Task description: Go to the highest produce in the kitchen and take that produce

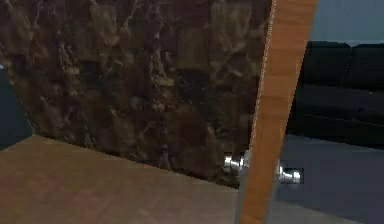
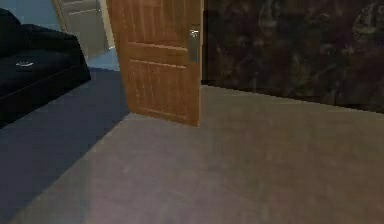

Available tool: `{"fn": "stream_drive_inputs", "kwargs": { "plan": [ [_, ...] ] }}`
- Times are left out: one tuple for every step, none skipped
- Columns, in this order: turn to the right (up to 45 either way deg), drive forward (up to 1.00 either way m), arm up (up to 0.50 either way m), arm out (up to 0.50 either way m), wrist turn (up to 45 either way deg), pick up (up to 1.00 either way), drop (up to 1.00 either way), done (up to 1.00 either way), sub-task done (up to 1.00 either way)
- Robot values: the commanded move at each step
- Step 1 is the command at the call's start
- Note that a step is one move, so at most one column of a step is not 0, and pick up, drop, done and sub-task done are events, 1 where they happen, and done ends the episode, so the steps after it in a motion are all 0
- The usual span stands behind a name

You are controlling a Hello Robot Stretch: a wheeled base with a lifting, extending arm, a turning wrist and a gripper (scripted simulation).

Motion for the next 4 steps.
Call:
{"fn": "stream_drive_inputs", "kwargs": {
  "plan": [
    [45.0,0.0,0.0,0.0,0.0,0.0,0.0,0.0,0.0],
    [36.0,0.0,0.0,0.0,0.0,0.0,0.0,0.0,0.0],
    [0.0,0.4,0.0,0.0,0.0,0.0,0.0,0.0,0.0],
    [45.0,0.0,0.0,0.0,0.0,0.0,0.0,0.0,0.0]
  ]
}}
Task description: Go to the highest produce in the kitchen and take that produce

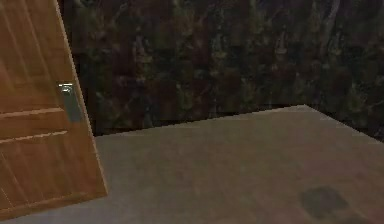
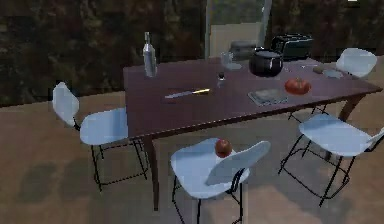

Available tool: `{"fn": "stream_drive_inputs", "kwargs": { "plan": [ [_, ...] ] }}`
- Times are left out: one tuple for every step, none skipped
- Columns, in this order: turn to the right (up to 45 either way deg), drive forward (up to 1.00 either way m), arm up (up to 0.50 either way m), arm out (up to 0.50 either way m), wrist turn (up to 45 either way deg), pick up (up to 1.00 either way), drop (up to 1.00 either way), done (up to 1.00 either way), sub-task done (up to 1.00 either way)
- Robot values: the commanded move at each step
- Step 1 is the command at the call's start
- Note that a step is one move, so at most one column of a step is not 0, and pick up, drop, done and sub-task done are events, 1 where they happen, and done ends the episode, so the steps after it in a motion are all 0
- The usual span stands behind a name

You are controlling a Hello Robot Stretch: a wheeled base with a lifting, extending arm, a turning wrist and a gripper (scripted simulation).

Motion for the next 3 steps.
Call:
{"fn": "stream_drive_inputs", "kwargs": {
  "plan": [
    [33.0,0.0,0.0,0.0,0.0,0.0,0.0,0.0,0.0],
    [0.0,1.0,0.0,0.0,0.0,0.0,0.0,0.0,0.0],
    [0.0,0.25,0.0,0.0,0.0,0.0,0.0,0.0,0.0]
  ]
}}
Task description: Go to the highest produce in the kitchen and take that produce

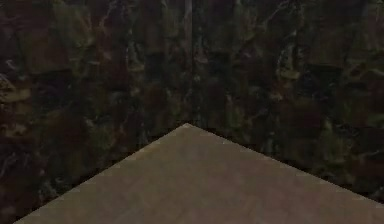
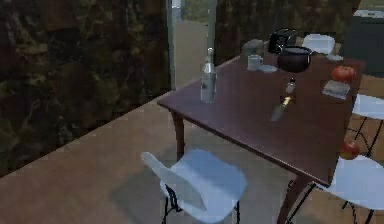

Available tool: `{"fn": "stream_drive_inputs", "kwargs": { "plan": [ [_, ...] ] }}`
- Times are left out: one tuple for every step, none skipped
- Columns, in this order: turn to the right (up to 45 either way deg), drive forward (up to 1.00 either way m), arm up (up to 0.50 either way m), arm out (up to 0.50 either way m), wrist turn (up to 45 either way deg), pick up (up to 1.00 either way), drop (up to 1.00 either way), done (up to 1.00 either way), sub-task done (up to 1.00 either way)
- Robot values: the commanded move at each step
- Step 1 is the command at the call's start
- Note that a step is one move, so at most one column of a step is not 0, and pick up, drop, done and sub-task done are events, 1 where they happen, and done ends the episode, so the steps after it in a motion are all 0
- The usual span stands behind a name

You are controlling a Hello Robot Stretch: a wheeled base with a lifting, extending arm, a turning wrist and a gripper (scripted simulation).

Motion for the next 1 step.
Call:
{"fn": "stream_drive_inputs", "kwargs": {
  "plan": [
    [39.0,0.0,0.0,0.0,0.0,0.0,0.0,0.0,0.0]
  ]
}}
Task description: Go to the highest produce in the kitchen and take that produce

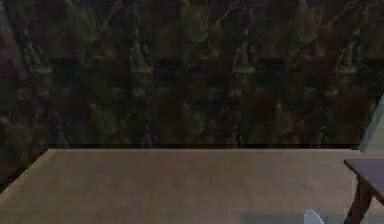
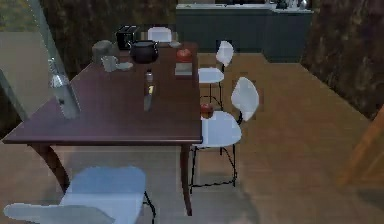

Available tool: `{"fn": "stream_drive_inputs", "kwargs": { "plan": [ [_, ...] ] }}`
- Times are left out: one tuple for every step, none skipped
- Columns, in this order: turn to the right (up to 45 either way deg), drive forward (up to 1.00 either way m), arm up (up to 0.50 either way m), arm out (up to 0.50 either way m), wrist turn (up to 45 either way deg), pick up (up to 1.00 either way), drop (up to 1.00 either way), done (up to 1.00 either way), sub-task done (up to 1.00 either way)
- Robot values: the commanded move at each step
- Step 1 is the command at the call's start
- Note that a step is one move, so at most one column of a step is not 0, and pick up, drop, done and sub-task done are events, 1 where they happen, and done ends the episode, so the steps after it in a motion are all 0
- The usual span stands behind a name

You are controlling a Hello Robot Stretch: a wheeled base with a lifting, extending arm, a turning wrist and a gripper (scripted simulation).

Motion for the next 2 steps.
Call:
{"fn": "stream_drive_inputs", "kwargs": {
  "plan": [
    [0.0,0.8,0.0,0.0,0.0,0.0,0.0,0.0,0.0],
    [45.0,0.0,0.0,0.0,0.0,0.0,0.0,0.0,0.0]
  ]
}}
